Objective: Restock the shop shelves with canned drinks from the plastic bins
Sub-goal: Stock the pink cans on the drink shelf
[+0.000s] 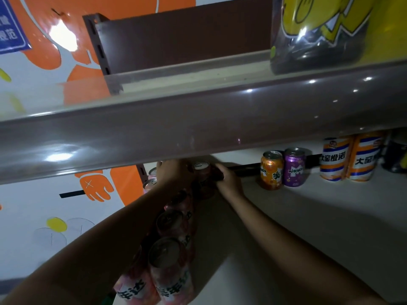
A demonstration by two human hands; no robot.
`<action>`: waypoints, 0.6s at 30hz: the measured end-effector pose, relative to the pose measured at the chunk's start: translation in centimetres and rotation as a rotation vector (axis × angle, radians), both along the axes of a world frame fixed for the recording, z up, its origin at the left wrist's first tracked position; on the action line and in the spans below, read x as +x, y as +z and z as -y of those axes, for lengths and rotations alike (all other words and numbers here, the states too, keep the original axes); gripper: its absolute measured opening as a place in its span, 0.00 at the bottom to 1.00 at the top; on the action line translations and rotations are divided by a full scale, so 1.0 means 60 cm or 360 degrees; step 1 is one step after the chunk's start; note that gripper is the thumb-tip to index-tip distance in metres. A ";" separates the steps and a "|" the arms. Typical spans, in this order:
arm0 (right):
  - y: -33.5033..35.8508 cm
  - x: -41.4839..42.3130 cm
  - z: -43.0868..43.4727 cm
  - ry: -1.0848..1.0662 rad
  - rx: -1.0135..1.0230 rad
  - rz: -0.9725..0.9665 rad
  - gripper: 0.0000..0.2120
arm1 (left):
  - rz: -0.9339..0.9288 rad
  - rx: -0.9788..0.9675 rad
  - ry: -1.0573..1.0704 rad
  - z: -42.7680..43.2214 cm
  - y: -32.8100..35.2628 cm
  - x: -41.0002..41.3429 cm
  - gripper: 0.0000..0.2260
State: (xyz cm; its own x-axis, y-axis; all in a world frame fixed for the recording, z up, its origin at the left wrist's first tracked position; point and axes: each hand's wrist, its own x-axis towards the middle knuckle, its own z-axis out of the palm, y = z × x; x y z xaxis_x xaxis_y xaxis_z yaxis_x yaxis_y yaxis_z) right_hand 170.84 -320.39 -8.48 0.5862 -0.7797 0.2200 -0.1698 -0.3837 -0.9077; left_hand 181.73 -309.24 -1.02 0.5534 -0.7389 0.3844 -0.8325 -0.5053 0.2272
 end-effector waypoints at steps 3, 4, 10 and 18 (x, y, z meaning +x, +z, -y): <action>0.003 -0.007 -0.008 0.0025 0.0015 0.0037 0.23 | 0.0005 0.0051 -0.0010 -0.005 0.002 -0.006 0.19; 0.006 -0.012 -0.012 0.0016 0.0052 0.0069 0.25 | -0.0011 0.0026 -0.0019 -0.010 0.005 -0.012 0.19; 0.023 -0.104 -0.047 0.0011 0.0311 0.0343 0.32 | -0.0322 -0.0278 -0.0223 -0.068 0.034 -0.085 0.21; 0.116 -0.351 -0.114 0.0070 0.0357 0.0638 0.28 | -0.1368 -0.0462 -0.0702 -0.098 0.074 -0.291 0.25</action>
